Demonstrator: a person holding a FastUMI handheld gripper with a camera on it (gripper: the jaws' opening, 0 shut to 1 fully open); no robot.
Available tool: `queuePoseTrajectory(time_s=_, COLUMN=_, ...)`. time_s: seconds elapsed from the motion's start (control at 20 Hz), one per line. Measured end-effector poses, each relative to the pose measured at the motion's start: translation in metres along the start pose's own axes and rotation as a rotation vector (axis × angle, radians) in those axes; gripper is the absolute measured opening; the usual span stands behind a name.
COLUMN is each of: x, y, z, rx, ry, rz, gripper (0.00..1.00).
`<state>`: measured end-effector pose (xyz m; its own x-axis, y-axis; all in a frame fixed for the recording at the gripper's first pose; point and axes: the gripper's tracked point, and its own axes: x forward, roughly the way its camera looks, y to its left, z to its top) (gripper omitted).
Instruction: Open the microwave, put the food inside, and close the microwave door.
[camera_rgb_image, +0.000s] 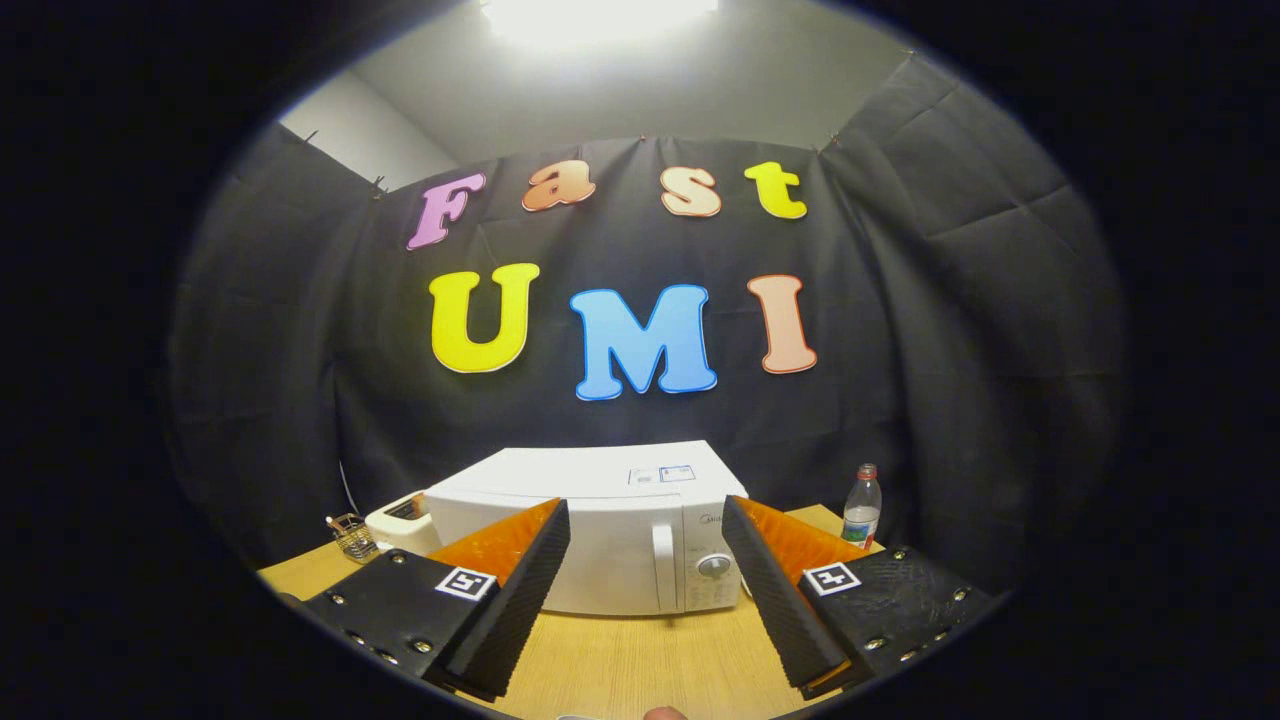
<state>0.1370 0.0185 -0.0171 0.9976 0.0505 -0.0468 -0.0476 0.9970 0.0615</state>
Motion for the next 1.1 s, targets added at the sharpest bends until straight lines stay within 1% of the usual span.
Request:
queuePoseTrajectory(time_s=0.1, x=0.018, y=-0.002, z=-0.009, rx=-0.007, ry=0.015, rz=0.006, gripper=0.96)
queuePoseTrajectory(time_s=0.25, x=0.043, y=0.001, z=-0.03, rx=-0.001, ry=0.057, rz=0.04, gripper=0.96)
queuePoseTrajectory(time_s=0.55, x=0.091, y=-0.002, z=-0.079, rx=-0.012, ry=0.151, rz=0.055, gripper=0.96)
queuePoseTrajectory(time_s=0.8, x=0.127, y=-0.016, z=-0.123, rx=-0.037, ry=0.237, rz=0.007, gripper=0.96)
queuePoseTrajectory(time_s=1.0, x=0.145, y=-0.02, z=-0.148, rx=-0.031, ry=0.303, rz=-0.022, gripper=0.96)
queuePoseTrajectory(time_s=1.05, x=0.149, y=-0.02, z=-0.152, rx=-0.027, ry=0.316, rz=-0.027, gripper=0.86)
queuePoseTrajectory(time_s=1.1, x=0.152, y=-0.018, z=-0.157, rx=-0.021, ry=0.33, rz=-0.026, gripper=0.82)
